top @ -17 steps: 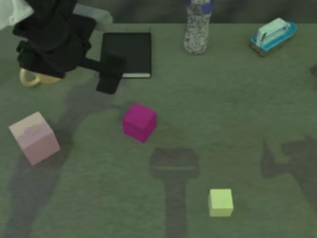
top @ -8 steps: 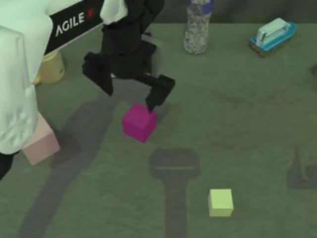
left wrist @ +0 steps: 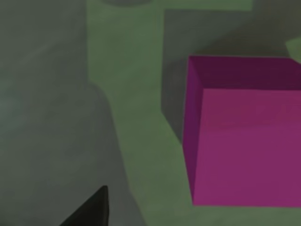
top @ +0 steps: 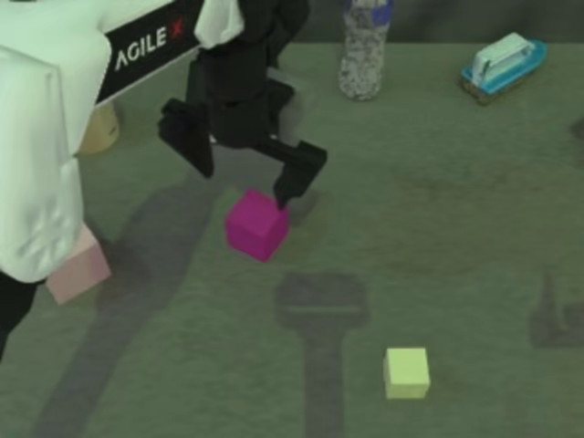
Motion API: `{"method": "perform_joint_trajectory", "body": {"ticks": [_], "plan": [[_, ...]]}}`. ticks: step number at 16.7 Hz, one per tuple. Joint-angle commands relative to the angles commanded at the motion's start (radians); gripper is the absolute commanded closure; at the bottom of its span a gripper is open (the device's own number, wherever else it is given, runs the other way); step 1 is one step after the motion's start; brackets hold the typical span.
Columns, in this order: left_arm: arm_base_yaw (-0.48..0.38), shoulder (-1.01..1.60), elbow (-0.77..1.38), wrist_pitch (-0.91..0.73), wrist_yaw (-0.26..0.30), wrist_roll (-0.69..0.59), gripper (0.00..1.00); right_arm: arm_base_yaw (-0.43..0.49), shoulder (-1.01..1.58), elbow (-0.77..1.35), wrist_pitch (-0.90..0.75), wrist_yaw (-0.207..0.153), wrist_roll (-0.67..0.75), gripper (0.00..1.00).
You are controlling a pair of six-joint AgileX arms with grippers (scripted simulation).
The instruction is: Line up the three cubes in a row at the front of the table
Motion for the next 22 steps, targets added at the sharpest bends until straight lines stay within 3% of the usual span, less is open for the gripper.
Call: {"method": "perform_joint_trajectory", "body": {"ticks": [8, 13, 22], "plan": [[-0.003, 0.070, -0.197, 0.273, 0.000, 0.002, 0.00, 0.000, 0.000, 0.000, 0.000, 0.000, 0.000, 0.00], [-0.003, 0.079, -0.218, 0.296, 0.000, 0.002, 0.00, 0.000, 0.000, 0.000, 0.000, 0.000, 0.000, 0.00], [-0.003, 0.079, -0.218, 0.296, 0.000, 0.002, 0.68, 0.000, 0.000, 0.000, 0.000, 0.000, 0.000, 0.00]]}}
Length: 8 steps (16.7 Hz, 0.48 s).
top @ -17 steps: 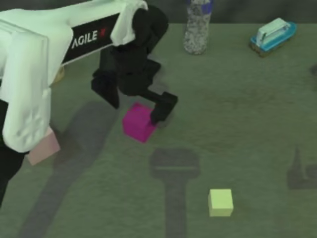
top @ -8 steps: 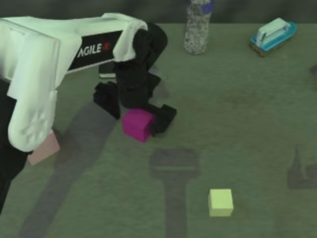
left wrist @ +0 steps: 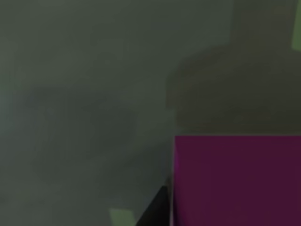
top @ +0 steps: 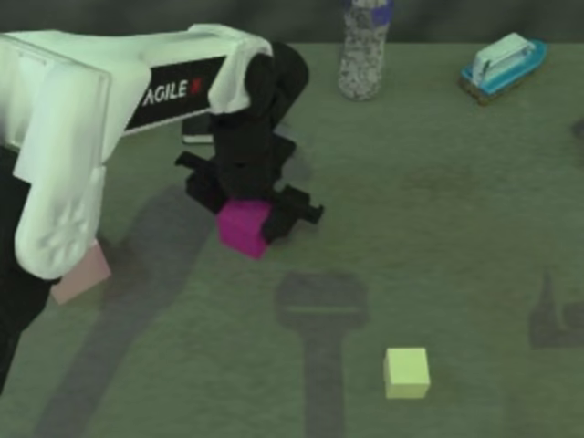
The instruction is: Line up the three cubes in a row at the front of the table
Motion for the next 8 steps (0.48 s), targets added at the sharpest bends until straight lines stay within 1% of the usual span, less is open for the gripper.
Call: {"method": "perform_joint_trajectory", "body": {"ticks": [4, 5, 8], "plan": [[0.000, 0.000, 0.000, 0.000, 0.000, 0.000, 0.98, 0.000, 0.000, 0.000, 0.000, 0.000, 0.000, 0.00], [0.000, 0.000, 0.000, 0.000, 0.000, 0.000, 1.00, 0.000, 0.000, 0.000, 0.000, 0.000, 0.000, 0.00], [0.000, 0.000, 0.000, 0.000, 0.000, 0.000, 1.00, 0.000, 0.000, 0.000, 0.000, 0.000, 0.000, 0.00]]}}
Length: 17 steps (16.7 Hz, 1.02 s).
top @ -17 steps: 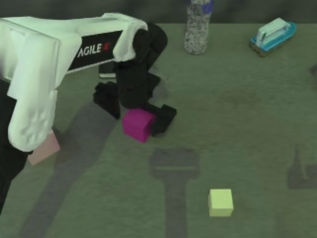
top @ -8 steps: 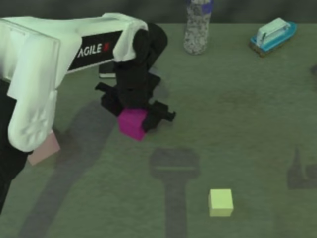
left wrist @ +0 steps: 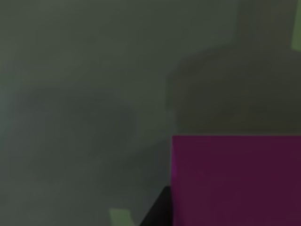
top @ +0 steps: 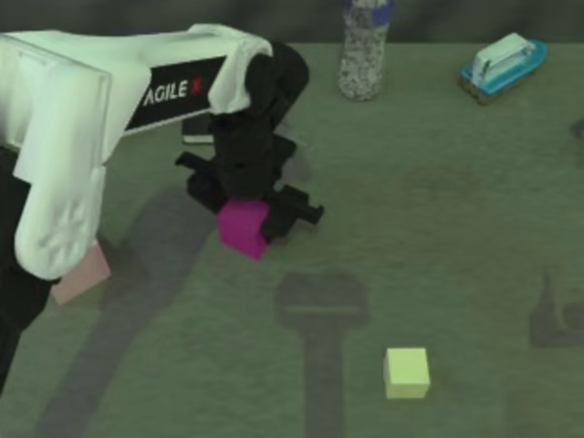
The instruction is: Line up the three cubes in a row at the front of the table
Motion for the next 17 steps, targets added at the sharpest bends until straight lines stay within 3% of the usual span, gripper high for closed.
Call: {"method": "perform_joint_trajectory", "body": {"ticks": [6, 13, 17], "plan": [[0.001, -0.021, 0.008, -0.008, 0.000, 0.001, 1.00, 0.000, 0.000, 0.000, 0.000, 0.000, 0.000, 0.00], [0.019, -0.075, 0.163, -0.224, 0.000, -0.002, 1.00, 0.000, 0.000, 0.000, 0.000, 0.000, 0.000, 0.00], [0.021, -0.083, 0.175, -0.238, 0.000, -0.001, 1.00, 0.000, 0.000, 0.000, 0.000, 0.000, 0.000, 0.00]]}}
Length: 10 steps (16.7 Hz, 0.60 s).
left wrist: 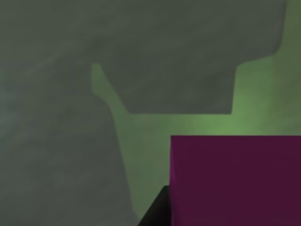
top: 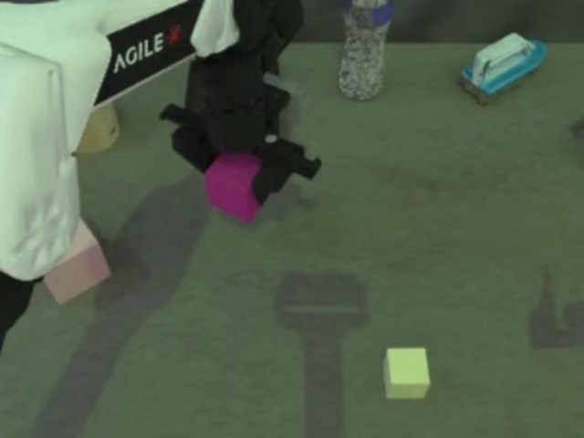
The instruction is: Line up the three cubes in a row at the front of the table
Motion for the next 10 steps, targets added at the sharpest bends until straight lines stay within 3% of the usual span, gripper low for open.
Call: {"method": "perform_joint_trajectory", "body": {"ticks": [5, 10], "plan": [[-0.041, -0.021, -0.033, 0.012, -0.002, -0.067, 1.00, 0.000, 0.000, 0.000, 0.000, 0.000, 0.000, 0.00], [-0.165, -0.119, -0.170, 0.047, -0.009, -0.349, 1.00, 0.000, 0.000, 0.000, 0.000, 0.000, 0.000, 0.00]]}}
